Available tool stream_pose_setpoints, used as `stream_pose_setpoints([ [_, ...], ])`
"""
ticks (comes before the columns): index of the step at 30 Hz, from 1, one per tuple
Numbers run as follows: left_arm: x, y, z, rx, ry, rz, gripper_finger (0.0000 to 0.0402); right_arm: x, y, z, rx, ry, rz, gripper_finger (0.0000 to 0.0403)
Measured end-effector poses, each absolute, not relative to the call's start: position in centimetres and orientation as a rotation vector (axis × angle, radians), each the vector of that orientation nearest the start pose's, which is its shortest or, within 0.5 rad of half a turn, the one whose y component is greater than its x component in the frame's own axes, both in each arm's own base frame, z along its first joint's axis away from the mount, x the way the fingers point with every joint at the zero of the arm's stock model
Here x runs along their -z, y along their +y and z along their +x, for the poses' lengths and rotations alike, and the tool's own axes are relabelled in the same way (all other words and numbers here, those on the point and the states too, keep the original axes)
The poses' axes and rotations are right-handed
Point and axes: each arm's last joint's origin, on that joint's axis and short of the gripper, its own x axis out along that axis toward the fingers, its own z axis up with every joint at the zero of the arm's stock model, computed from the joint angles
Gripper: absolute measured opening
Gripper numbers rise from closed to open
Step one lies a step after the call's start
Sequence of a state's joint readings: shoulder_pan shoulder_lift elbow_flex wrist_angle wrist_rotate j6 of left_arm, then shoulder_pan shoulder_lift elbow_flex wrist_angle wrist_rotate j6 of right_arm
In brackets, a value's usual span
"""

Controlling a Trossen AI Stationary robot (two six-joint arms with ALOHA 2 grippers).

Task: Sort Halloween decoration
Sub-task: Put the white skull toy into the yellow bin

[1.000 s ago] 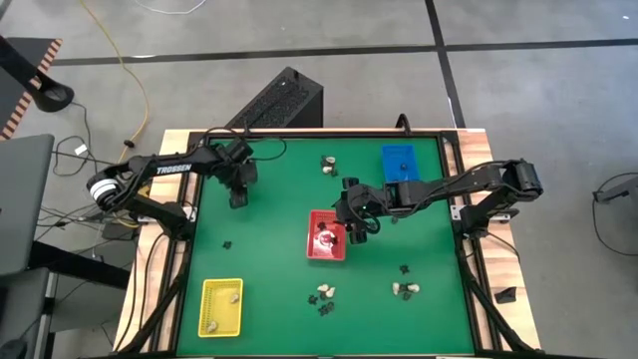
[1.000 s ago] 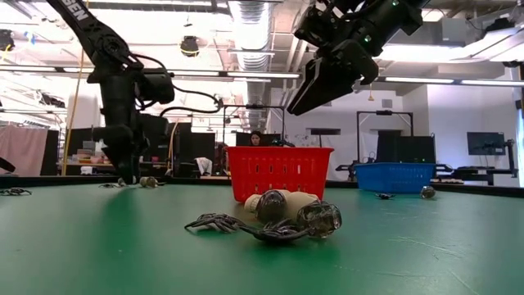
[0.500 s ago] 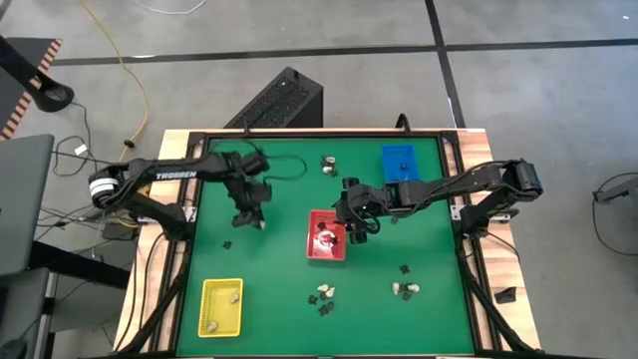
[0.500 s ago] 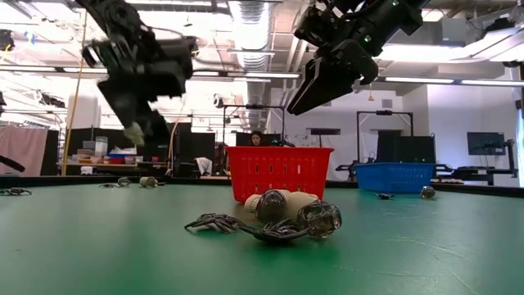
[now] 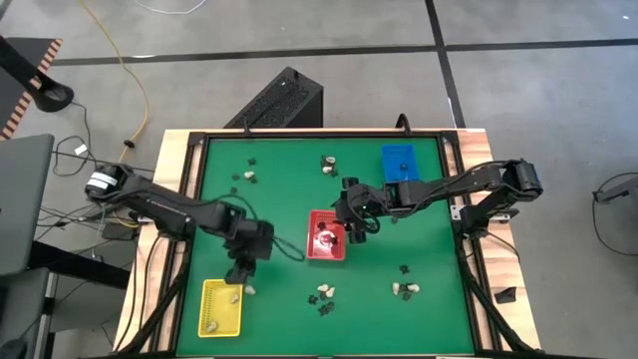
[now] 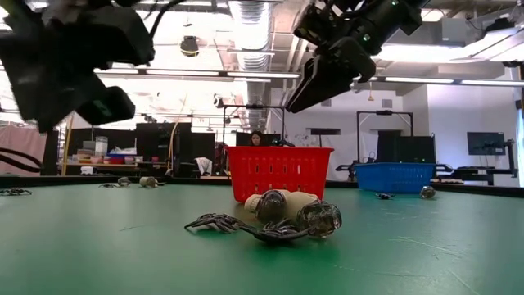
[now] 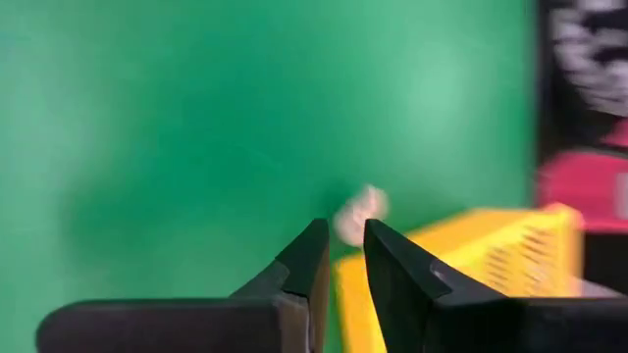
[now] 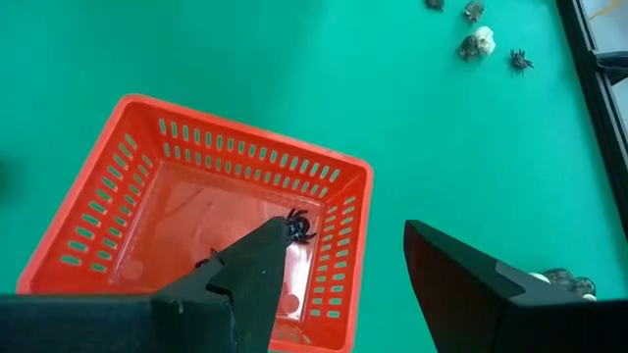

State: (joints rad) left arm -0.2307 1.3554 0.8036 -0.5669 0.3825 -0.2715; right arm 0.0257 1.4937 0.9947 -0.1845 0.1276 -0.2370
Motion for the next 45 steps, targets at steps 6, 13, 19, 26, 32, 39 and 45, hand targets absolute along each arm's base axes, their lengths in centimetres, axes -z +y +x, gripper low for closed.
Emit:
stream_pose_setpoints([
  [6, -20.4, -8.3, 23.4, 0.297, 1.116, -0.211, 0.0061, -24.4, 0.7, 32.0, 0.023, 0.658, -0.255, 0.024],
  [13, -20.7, -10.3, 22.6, 0.306, 1.105, -0.189, 0.0107, -24.6, 1.4, 32.2, 0.006, 0.627, -0.256, 0.024],
  [19, -20.1, -13.1, 23.1, 0.305, 1.068, -0.193, 0.0161, -24.8, 1.8, 32.3, -0.005, 0.595, -0.269, 0.024],
  [26, -19.8, -16.0, 26.2, 0.243, 1.233, -0.151, 0.0195, -24.8, 2.5, 32.2, -0.011, 0.594, -0.22, 0.024],
  [32, -18.8, -17.3, 28.0, 0.194, 1.427, -0.113, 0.0196, -24.5, 4.7, 31.8, -0.077, 0.623, -0.232, 0.024],
  [39, -17.1, -18.0, 28.5, 0.136, 1.531, -0.172, 0.0196, -24.6, 6.6, 31.5, -0.142, 0.604, -0.282, 0.024],
  [45, -16.7, -18.1, 28.4, 0.102, 1.58, -0.225, 0.0196, -24.6, 7.4, 31.3, -0.169, 0.608, -0.295, 0.024],
])
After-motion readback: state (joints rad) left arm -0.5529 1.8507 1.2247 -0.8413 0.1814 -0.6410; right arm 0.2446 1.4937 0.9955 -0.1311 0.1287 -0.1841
